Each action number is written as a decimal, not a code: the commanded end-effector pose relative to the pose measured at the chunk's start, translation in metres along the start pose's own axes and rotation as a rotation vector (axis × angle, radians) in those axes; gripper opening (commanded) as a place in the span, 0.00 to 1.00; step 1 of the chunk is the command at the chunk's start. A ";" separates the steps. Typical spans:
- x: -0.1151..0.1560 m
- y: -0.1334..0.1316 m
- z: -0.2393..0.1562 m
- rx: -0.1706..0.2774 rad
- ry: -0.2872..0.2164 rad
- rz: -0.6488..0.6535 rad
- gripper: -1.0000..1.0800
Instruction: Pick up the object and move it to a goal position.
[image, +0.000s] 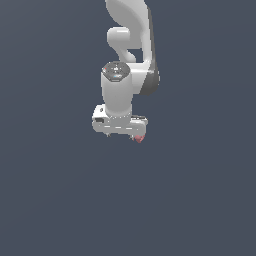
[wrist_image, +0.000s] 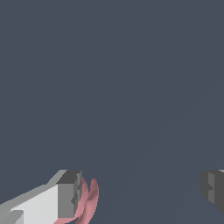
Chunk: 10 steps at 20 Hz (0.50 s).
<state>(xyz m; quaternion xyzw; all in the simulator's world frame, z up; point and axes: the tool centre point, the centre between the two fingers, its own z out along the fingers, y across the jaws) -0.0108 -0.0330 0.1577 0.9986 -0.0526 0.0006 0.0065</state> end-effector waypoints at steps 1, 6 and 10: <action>-0.005 -0.006 0.005 0.001 0.000 0.029 0.96; -0.020 -0.021 0.017 0.004 -0.001 0.109 0.96; -0.036 -0.035 0.028 0.007 -0.001 0.190 0.96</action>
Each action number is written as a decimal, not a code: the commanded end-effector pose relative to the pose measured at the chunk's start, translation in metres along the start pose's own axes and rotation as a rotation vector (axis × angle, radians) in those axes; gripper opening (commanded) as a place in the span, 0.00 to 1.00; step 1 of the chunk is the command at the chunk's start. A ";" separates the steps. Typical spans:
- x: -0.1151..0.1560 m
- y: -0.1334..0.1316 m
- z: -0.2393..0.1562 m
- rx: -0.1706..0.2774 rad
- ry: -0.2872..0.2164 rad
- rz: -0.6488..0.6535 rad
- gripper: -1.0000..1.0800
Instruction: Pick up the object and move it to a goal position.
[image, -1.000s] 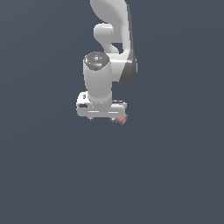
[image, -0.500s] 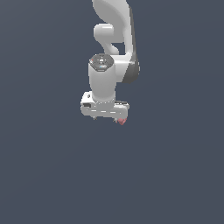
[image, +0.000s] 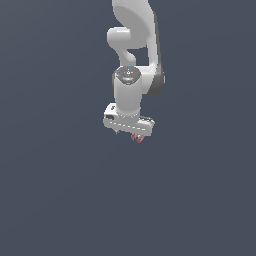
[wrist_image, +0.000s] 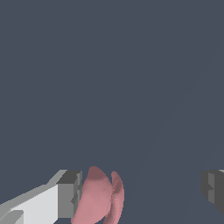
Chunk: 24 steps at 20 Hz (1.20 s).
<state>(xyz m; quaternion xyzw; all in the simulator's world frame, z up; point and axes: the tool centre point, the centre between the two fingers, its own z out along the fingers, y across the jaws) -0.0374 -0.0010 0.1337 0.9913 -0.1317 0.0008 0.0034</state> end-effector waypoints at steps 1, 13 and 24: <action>-0.012 -0.007 0.007 0.002 0.000 0.051 0.96; -0.063 -0.030 0.035 0.006 -0.003 0.268 0.96; -0.082 -0.035 0.044 0.006 -0.003 0.344 0.96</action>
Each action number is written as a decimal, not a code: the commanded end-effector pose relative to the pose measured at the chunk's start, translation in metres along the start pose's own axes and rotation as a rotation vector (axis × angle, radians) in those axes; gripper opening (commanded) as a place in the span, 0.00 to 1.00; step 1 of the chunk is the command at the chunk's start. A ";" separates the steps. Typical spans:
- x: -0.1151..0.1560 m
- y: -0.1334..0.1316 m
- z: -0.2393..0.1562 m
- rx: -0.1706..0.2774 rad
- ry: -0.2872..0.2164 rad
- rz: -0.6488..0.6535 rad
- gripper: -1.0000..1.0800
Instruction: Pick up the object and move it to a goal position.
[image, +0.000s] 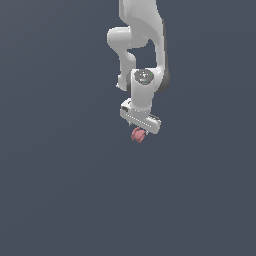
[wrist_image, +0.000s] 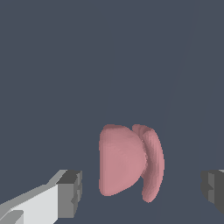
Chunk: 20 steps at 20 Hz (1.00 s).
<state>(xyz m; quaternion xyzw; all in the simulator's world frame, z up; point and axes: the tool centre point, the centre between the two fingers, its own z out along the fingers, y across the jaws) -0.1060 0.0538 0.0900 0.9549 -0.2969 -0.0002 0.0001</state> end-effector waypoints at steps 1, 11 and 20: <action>-0.001 0.000 0.001 0.000 0.000 0.006 0.96; -0.001 0.001 0.024 0.000 0.000 0.004 0.96; -0.002 0.001 0.050 0.000 0.000 0.006 0.96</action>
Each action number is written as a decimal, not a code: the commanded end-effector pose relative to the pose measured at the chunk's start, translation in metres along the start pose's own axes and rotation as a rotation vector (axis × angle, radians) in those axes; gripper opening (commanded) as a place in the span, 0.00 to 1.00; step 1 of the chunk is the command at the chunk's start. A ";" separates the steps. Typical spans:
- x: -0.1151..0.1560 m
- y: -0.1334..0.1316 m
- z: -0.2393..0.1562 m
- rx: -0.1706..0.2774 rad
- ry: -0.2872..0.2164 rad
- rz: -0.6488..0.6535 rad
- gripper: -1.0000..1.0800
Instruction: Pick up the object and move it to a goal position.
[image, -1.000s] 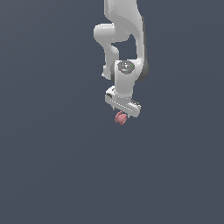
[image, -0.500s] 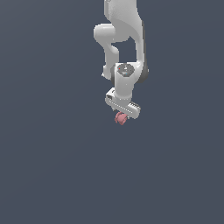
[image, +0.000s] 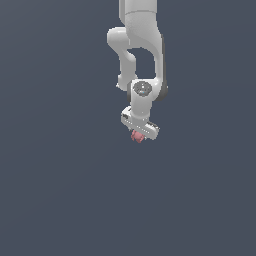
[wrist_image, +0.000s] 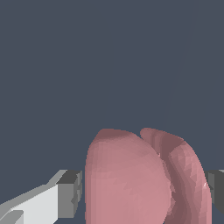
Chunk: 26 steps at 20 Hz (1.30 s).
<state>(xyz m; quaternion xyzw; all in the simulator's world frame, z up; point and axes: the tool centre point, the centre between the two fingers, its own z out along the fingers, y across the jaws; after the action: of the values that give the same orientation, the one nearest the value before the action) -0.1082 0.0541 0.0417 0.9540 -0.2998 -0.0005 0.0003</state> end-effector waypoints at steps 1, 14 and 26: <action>0.000 0.000 0.002 0.001 0.001 0.000 0.96; 0.001 0.001 0.001 0.001 0.001 0.001 0.00; 0.032 0.057 -0.019 0.001 0.001 0.001 0.00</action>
<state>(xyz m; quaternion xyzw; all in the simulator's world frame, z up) -0.1134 0.0021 0.0568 0.9540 -0.2999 -0.0002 -0.0001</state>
